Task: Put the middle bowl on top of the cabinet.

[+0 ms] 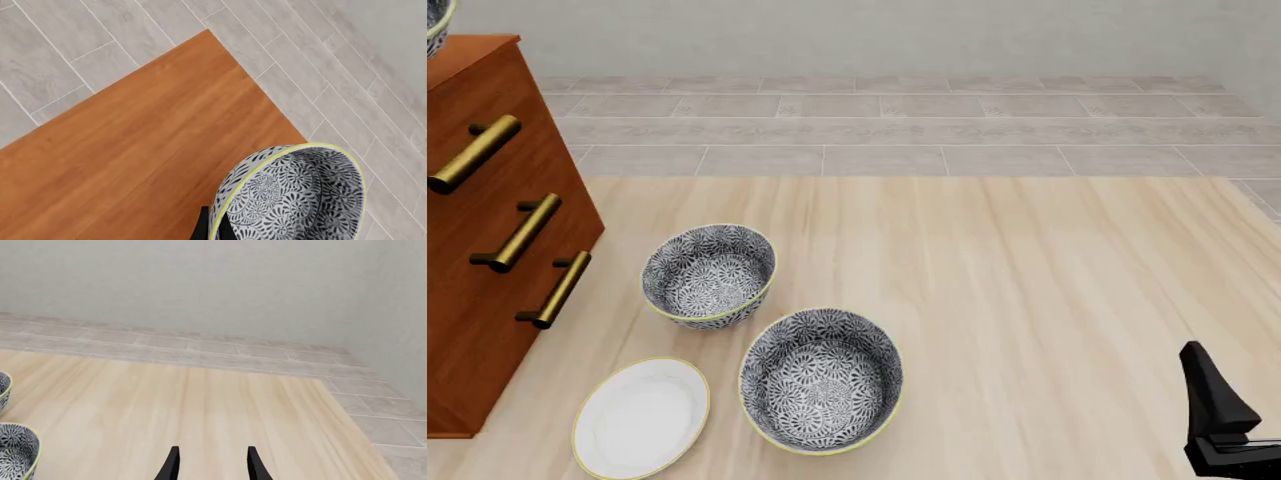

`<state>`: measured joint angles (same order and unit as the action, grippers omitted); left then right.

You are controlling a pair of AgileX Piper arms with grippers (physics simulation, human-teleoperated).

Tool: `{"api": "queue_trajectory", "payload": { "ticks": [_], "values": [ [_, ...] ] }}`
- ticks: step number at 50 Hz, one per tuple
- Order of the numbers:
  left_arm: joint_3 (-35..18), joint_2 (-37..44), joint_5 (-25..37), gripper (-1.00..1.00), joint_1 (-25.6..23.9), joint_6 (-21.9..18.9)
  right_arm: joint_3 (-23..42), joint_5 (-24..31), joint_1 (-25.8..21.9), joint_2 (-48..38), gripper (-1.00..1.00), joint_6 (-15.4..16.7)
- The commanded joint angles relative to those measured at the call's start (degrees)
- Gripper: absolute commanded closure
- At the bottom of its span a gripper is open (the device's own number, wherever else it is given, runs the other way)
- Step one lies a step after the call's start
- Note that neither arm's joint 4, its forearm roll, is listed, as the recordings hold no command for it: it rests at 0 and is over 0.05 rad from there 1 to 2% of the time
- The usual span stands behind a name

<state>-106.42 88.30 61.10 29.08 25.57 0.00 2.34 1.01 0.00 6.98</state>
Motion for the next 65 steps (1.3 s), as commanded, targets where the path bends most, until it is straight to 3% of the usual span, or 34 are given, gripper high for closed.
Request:
{"api": "queue_trajectory", "payload": {
  "ticks": [1, 24, 65],
  "values": [
    [2.3, -0.7, -1.6, 1.0, 1.0, 1.2, 0.0, 0.0, 0.0, 0.0, -1.0, 0.0],
    [3.9, -0.1, -2.3, 1.0, 3.3, 1.1, 0.0, 0.0, -0.1, 0.0, -1.0, 0.3],
    [14.9, 0.5, -9.1, 1.0, 5.4, 2.3, 0.0, -0.1, -0.1, 0.0, -1.0, 0.6]
  ]
}}
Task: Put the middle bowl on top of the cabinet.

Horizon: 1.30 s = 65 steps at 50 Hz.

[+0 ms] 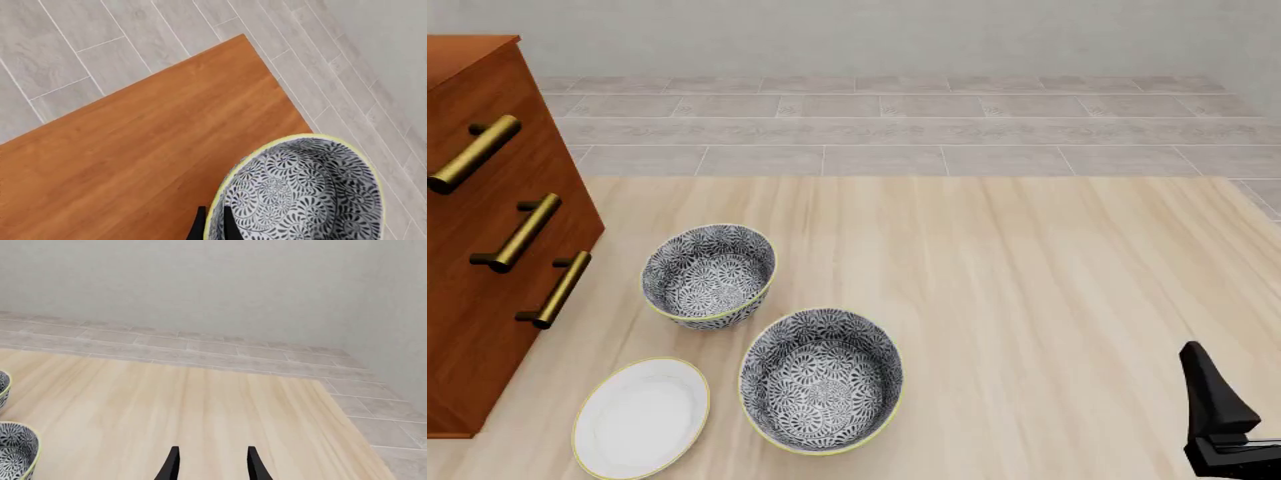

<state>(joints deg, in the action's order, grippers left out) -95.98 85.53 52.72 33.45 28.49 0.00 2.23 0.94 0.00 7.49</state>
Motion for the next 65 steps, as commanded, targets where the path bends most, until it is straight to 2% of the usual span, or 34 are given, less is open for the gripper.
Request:
{"api": "queue_trajectory", "payload": {
  "ticks": [1, 36, 51, 52, 65],
  "values": [
    [4.5, 3.3, -0.8, 1.0, 1.0, -0.6, 0.0, 0.0, -0.1, 0.0, -1.0, 0.1],
    [8.9, 4.0, -3.3, 1.0, 2.2, -1.0, 0.0, -0.1, -0.1, 0.0, -1.0, 0.1],
    [8.4, 2.6, -3.8, 1.0, 0.9, 0.1, 0.0, 0.0, -0.1, 0.0, -1.0, 0.4],
    [8.2, 2.5, -3.8, -1.0, 0.9, 0.2, 0.0, 0.0, -0.1, 0.0, -1.0, 0.4],
    [6.5, 2.2, -3.2, -1.0, 0.1, 0.4, 0.0, 0.0, -0.1, 0.0, -1.0, 0.5]
  ]
}}
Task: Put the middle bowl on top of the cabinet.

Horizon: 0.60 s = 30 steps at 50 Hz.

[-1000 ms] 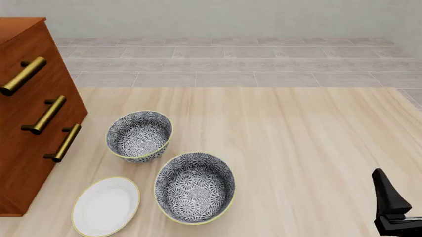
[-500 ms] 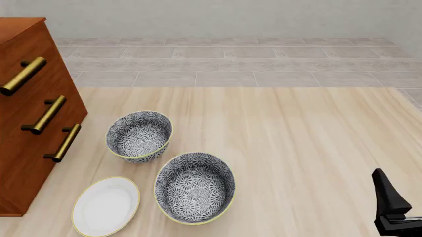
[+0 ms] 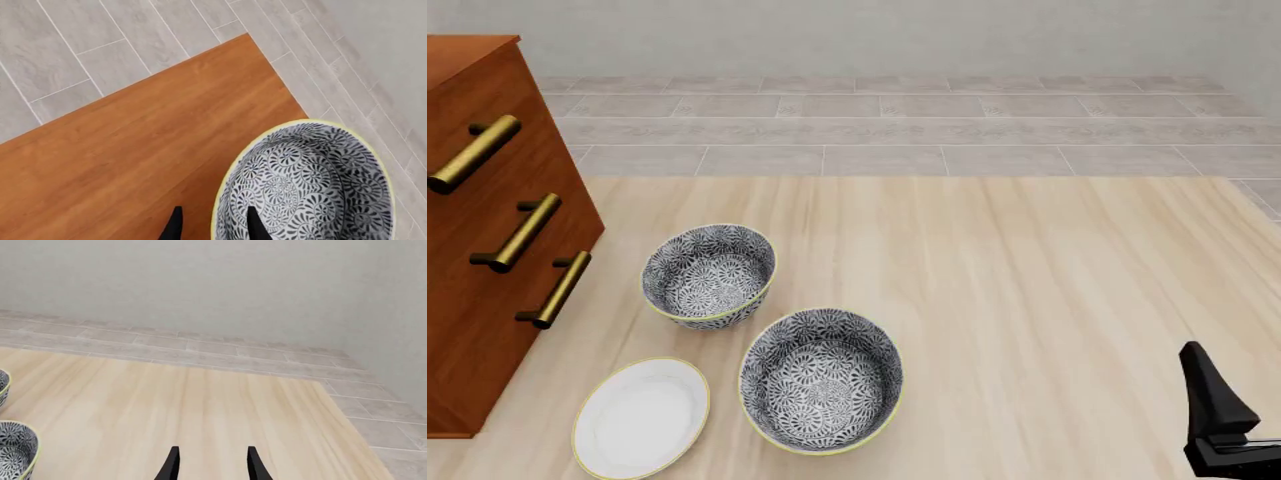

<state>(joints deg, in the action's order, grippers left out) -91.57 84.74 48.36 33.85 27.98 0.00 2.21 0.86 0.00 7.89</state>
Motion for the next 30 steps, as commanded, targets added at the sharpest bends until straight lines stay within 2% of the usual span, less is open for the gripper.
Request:
{"api": "queue_trajectory", "payload": {
  "ticks": [1, 15, 21, 30],
  "values": [
    [1.7, 3.0, 1.3, -1.0, -0.3, 0.8, 0.0, 0.0, 0.0, 0.0, -1.0, 0.1],
    [0.5, 2.4, 1.6, -1.0, -1.2, 1.4, 0.0, 0.1, -0.1, 0.0, -1.0, 0.4],
    [-1.3, 1.6, 2.5, -1.0, -2.1, 1.9, 0.0, 0.1, -0.1, 0.0, -1.0, 0.6],
    [-6.7, 0.7, 5.0, -1.0, -4.1, 2.2, 0.0, 0.1, -0.3, 0.0, -1.0, 0.8]
  ]
}}
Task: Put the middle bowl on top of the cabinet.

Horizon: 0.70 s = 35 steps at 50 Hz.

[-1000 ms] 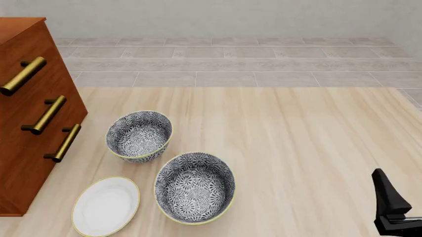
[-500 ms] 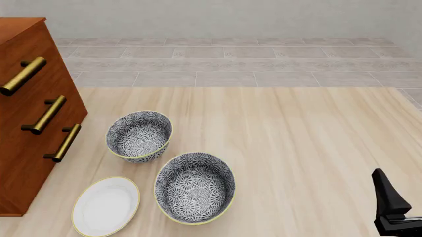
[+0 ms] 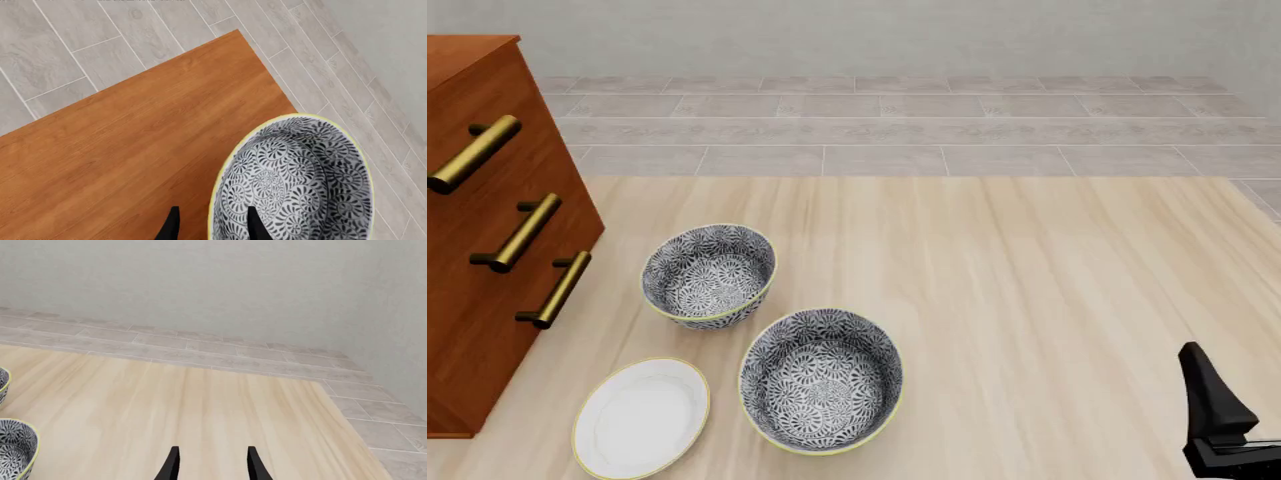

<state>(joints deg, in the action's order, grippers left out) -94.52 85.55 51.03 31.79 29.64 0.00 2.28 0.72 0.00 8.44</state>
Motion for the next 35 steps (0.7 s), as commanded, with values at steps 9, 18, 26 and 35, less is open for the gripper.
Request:
{"api": "queue_trajectory", "payload": {
  "ticks": [9, 18, 26, 35],
  "values": [
    [-7.1, -0.6, 3.9, -1.0, -3.3, 0.4, 0.0, 0.0, -0.1, 0.0, -1.0, 0.2],
    [-10.9, -0.8, 5.8, -1.0, -3.3, 0.3, 0.0, 0.0, -0.1, 0.0, -1.0, 0.4],
    [-14.0, -1.1, 7.4, -1.0, -3.1, 0.2, 0.0, 0.1, -0.1, 0.0, -1.0, 0.5],
    [-16.0, -1.5, 8.6, -1.0, -3.2, 0.2, 0.0, 0.1, -0.1, 0.0, -1.0, 0.4]
  ]
}}
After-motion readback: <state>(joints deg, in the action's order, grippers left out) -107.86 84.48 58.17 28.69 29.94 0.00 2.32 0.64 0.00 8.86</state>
